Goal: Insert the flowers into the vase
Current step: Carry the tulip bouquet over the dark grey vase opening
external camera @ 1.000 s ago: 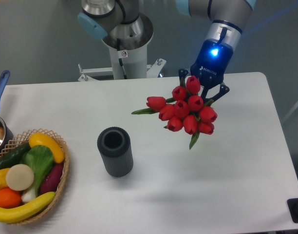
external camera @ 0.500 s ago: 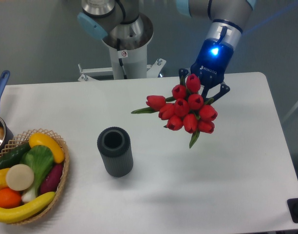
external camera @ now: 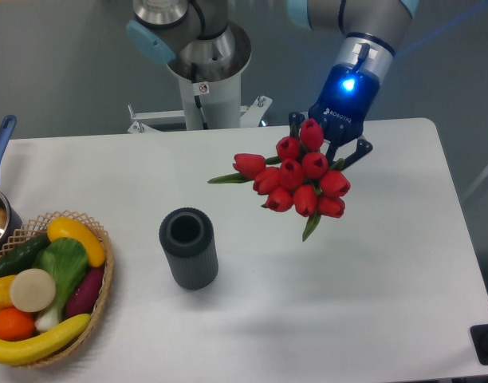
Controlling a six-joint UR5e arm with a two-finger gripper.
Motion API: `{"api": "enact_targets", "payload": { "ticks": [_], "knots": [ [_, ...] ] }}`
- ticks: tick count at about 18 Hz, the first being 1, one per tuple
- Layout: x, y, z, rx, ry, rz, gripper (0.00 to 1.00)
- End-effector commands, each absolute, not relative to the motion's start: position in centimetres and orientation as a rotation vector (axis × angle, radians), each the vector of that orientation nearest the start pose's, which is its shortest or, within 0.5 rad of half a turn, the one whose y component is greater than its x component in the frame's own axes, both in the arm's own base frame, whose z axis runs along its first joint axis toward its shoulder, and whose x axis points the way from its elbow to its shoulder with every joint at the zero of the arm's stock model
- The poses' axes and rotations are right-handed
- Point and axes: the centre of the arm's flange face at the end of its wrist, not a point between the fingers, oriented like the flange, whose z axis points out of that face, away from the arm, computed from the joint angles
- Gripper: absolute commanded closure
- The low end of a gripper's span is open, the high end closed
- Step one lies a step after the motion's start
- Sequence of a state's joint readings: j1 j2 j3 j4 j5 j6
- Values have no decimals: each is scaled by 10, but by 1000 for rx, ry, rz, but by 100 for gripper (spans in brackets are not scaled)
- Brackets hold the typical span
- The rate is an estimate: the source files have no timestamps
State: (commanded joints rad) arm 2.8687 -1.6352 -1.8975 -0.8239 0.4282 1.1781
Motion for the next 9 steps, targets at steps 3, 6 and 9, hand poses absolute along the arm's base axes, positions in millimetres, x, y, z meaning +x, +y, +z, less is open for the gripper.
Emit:
{"api": "enact_targets", "payload": {
  "ticks": [3, 6, 9],
  "knots": [
    [-412, 365, 433, -1866, 165, -131, 80],
    [-399, 385, 433, -1757, 236, -192, 81],
    [-386, 412, 424, -1712, 306, -243, 81]
  ]
}}
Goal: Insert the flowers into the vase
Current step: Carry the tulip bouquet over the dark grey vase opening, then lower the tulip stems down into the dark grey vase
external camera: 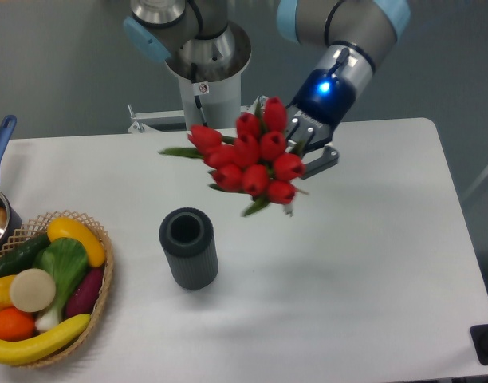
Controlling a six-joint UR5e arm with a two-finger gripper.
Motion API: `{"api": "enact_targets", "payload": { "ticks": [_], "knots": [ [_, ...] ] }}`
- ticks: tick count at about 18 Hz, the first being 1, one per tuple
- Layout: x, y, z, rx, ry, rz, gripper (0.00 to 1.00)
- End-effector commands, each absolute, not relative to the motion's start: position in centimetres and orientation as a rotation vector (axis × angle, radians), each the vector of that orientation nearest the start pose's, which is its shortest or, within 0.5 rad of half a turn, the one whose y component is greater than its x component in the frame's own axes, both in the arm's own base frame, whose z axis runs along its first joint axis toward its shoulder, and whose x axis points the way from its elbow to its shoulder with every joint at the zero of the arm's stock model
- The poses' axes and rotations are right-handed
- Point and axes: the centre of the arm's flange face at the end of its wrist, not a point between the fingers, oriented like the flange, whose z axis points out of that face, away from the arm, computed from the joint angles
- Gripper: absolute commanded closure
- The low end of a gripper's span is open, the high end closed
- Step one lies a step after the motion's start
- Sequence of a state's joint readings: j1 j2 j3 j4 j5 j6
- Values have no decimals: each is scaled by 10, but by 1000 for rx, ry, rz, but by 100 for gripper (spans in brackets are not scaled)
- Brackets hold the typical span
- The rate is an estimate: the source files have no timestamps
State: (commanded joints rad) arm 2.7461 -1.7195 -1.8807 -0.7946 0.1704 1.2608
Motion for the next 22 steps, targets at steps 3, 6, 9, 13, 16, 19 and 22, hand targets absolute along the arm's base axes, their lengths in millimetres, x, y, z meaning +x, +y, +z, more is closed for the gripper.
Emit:
{"api": "enact_targets", "payload": {
  "ticks": [3, 6, 9, 13, 16, 19, 22],
  "knots": [
    [-375, 424, 423, -1632, 327, -303, 81],
    [-360, 429, 425, -1560, 336, -355, 81],
    [-352, 429, 424, -1511, 331, -391, 81],
    [-337, 436, 412, -1510, 328, -435, 80],
    [-333, 436, 402, -1516, 313, -455, 80],
    [-327, 433, 389, -1522, 290, -477, 80],
    [-326, 432, 385, -1524, 281, -485, 80]
  ]
}}
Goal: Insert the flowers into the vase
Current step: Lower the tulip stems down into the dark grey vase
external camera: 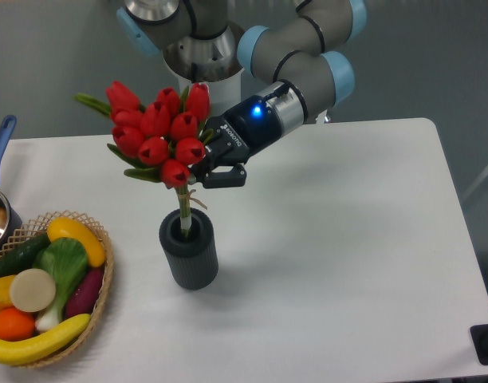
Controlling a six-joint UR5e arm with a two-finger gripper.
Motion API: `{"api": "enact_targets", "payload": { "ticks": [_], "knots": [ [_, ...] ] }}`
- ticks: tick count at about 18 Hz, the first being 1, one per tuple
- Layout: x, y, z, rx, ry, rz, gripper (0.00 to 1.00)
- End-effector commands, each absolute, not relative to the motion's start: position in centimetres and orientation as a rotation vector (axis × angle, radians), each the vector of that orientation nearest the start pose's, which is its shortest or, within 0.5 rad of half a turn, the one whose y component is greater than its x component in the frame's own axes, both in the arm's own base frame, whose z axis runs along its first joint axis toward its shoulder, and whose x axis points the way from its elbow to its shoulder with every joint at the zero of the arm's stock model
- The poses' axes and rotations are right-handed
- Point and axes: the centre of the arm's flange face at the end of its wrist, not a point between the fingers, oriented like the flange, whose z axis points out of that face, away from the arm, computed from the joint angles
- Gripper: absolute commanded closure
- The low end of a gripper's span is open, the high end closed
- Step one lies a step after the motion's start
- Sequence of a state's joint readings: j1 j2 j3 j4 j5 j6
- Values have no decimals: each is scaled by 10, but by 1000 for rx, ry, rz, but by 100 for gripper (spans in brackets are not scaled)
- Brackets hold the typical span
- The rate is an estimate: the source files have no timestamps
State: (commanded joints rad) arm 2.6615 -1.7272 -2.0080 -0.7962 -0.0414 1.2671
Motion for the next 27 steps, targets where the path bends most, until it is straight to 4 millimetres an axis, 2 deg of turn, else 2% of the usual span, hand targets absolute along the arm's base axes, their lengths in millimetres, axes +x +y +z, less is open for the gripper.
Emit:
{"api": "enact_targets", "payload": {
  "ticks": [2, 17, 27],
  "knots": [
    [-328, 433, 379, -1528, 271, -495, 77],
    [-332, 438, 311, -1549, 225, -540, 77],
    [-331, 446, 284, -1623, 221, -563, 77]
  ]
}}
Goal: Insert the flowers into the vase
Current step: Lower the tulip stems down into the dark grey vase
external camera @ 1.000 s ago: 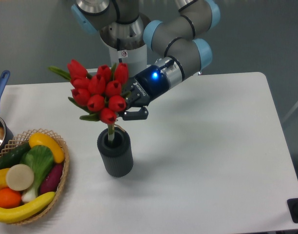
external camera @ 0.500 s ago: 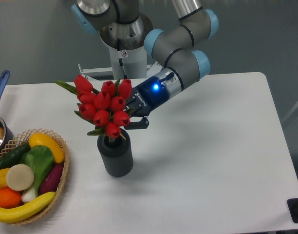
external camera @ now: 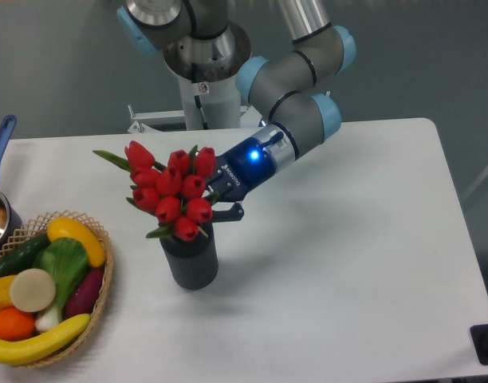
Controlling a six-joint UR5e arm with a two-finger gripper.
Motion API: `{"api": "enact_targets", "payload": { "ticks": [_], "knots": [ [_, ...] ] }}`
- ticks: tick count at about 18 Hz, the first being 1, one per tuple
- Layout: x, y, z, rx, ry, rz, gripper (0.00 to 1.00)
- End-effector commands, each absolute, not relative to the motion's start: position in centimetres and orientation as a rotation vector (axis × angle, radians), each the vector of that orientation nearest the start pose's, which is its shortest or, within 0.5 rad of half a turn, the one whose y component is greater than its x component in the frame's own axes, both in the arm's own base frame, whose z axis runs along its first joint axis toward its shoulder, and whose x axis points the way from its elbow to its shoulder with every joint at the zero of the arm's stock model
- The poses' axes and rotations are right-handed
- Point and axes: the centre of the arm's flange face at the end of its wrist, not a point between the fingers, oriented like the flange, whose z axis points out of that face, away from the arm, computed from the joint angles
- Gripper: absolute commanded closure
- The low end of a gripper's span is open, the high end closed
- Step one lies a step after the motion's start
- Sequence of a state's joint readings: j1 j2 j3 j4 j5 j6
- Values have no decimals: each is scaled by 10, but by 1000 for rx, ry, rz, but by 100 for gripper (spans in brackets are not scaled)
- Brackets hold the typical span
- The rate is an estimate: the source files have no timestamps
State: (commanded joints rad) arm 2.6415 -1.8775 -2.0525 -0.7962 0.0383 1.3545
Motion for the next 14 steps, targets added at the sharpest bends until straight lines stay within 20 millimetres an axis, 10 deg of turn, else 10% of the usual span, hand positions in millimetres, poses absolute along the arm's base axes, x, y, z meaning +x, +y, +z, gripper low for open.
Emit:
{"api": "enact_targets", "payload": {
  "ticks": [14],
  "knots": [
    [-332, 448, 257, -1621, 232, -558, 63]
  ]
}}
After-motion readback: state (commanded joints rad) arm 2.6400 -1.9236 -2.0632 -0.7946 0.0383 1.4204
